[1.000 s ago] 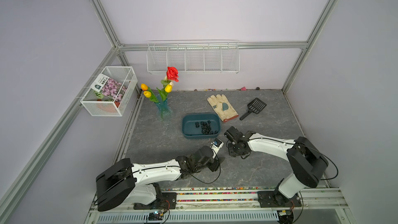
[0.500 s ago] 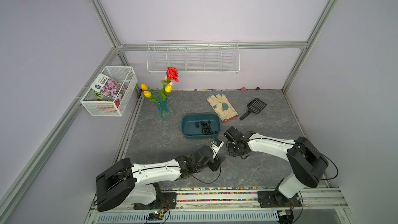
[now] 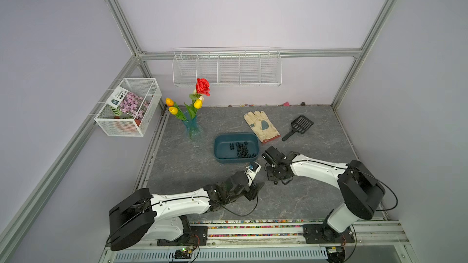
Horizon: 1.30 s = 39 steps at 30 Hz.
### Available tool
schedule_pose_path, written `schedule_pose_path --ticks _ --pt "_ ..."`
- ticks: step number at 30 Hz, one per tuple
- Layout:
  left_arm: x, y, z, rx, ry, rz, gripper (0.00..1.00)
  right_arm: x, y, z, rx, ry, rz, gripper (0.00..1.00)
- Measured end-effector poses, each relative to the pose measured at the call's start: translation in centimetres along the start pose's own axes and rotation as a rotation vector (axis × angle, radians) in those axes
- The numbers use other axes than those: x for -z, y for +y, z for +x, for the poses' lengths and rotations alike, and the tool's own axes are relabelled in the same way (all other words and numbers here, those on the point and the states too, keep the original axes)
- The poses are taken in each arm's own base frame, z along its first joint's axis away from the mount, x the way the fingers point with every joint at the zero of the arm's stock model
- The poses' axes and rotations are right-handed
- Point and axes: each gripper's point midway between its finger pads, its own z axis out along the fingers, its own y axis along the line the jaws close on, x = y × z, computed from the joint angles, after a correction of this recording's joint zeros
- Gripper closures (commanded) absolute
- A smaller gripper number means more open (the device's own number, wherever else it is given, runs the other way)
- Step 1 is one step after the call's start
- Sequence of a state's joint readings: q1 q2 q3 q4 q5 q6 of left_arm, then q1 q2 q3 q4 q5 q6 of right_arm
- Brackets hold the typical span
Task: Put the nuts on the desktop into the storage box
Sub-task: Place the nut in the storage box.
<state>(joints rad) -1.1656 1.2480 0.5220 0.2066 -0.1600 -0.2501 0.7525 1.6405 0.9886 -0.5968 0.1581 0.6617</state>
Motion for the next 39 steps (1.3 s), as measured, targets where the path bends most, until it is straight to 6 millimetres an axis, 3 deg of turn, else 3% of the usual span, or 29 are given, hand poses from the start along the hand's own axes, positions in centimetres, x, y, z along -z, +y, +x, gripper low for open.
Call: schedule_pose_path --ticks 12,21,25,31,39 --pt "0.5 3.2 -1.3 0.010 -0.056 -0.116 0.36 4.8 3.7 -6.7 0.059 -0.127 -0.074 0.83" --pt "2.4 7.7 -4.5 0.050 -0.156 -0.210 0.35 5.2 7.2 -11.1 0.124 -0.155 -0.113 0.83" --pt "2.6 9.2 -4.7 0.058 -0.159 -0.239 0.35 4.3 8.8 -12.8 0.147 -0.152 -0.131 0.82" --pt "2.4 10.8 -4.9 0.074 -0.165 -0.257 0.35 1.4 10.5 -14.2 0.165 -0.108 -0.149 0.83" --pt "1.5 11.2 -4.3 0.082 -0.145 -0.246 0.36 -1.9 10.8 -14.8 0.164 -0.052 -0.146 0.82"
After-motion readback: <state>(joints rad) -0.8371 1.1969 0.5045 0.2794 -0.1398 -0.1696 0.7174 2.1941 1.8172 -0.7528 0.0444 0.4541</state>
